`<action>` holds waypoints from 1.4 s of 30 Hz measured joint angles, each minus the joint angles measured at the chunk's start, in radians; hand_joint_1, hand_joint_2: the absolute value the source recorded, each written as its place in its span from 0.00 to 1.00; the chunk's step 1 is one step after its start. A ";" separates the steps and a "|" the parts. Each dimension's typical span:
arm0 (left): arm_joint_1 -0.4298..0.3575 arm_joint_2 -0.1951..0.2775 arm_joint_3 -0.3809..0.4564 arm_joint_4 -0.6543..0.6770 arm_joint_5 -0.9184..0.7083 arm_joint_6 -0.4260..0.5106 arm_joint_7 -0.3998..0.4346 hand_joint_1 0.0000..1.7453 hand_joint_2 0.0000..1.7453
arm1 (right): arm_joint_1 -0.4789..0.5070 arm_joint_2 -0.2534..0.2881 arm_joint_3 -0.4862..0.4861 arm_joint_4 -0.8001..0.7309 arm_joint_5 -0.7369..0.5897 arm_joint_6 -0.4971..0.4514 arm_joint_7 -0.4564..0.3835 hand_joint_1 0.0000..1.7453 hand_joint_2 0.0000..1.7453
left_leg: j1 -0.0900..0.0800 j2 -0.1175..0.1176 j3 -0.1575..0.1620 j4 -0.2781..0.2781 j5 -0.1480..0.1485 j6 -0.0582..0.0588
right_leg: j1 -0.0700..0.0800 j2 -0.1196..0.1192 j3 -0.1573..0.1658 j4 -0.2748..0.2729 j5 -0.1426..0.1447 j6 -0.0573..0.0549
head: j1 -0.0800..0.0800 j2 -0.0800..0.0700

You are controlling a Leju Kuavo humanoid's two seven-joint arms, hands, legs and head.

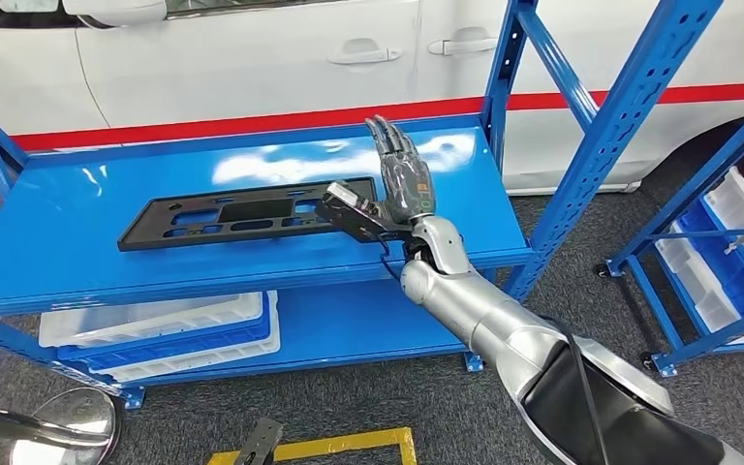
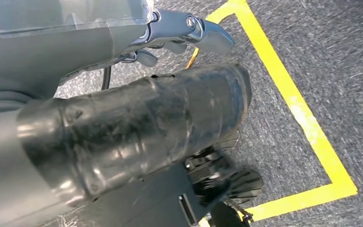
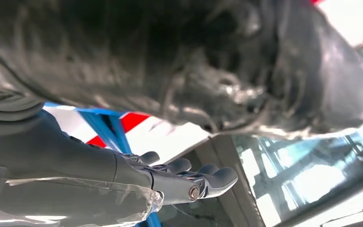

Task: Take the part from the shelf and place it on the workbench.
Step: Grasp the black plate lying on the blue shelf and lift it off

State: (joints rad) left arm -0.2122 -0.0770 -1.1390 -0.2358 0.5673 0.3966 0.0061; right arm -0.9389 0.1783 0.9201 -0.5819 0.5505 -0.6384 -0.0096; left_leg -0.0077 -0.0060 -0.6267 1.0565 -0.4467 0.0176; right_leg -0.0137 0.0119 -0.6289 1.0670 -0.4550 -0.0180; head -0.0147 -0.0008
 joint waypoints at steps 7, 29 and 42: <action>0.002 0.004 0.000 0.000 -0.009 0.002 -0.005 0.00 0.00 | 0.006 -0.001 -0.027 -0.078 -0.078 -0.010 -0.034 0.00 0.00 | 0.008 0.004 0.022 -0.055 0.016 0.020 | 0.003 -0.003 -0.057 0.118 -0.075 0.031 | 0.006 0.000; 0.005 0.010 0.000 0.000 -0.007 0.002 -0.019 0.00 0.00 | 0.055 -0.013 -0.037 -0.266 -0.119 0.031 -0.041 0.00 0.00 | 0.008 0.001 -0.023 0.048 -0.014 -0.014 | -0.002 0.001 0.005 -0.008 0.002 -0.006 | -0.005 0.000; 0.004 0.010 0.001 0.000 -0.002 -0.001 -0.023 0.00 0.00 | 0.061 -0.023 -0.037 -0.279 -0.124 0.049 -0.038 0.00 0.00 | 0.011 0.001 0.034 -0.052 0.001 0.020 | -0.002 -0.005 -0.106 0.193 -0.060 0.037 | 0.003 0.000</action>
State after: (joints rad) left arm -0.2086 -0.0674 -1.1383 -0.2358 0.5654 0.3957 -0.0172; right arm -0.8779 0.1557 0.8827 -0.8608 0.4267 -0.5896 -0.0477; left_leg 0.0028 -0.0047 -0.5924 1.0041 -0.4457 0.0373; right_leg -0.0155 0.0074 -0.7354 1.2600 -0.5148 0.0194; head -0.0113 -0.0008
